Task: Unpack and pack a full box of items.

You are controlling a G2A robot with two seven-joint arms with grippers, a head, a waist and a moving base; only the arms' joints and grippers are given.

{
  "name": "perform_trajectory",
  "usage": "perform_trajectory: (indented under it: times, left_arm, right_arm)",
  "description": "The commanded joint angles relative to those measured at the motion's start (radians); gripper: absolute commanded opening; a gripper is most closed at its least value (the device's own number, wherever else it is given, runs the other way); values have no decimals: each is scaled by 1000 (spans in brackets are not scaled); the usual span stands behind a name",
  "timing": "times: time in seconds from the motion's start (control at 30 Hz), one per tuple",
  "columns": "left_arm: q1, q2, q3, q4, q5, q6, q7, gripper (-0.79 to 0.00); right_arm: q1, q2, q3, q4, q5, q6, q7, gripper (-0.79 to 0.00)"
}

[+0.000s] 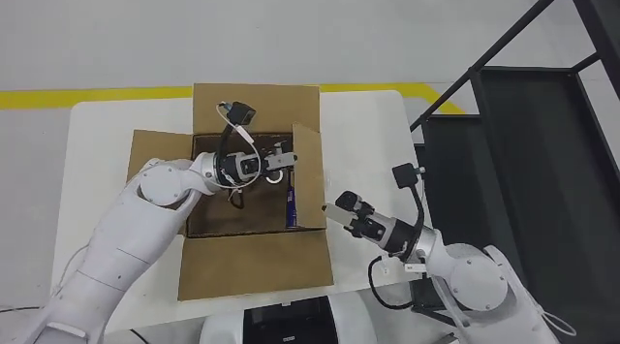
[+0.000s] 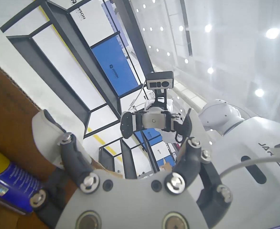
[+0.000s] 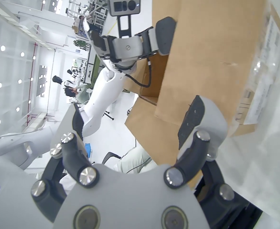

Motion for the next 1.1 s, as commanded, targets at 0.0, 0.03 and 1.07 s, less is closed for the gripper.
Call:
perform_trajectory:
  times: [0.0,0.03,1.07]
  left_arm:
    - [-21,-13,23,10,-12,-10,-5,0]
    - [-30,-20,34,16,-22,-15,-7,0]
    - [-133,-116,74,195,-191,-118,-139,0]
  right_arm:
    - [-13,2,5,-21,14,-10,15,0]
    - [-17,3,4,-27,16,-13,25,0]
    - [46,29,-88,38,-73,97,76,0]
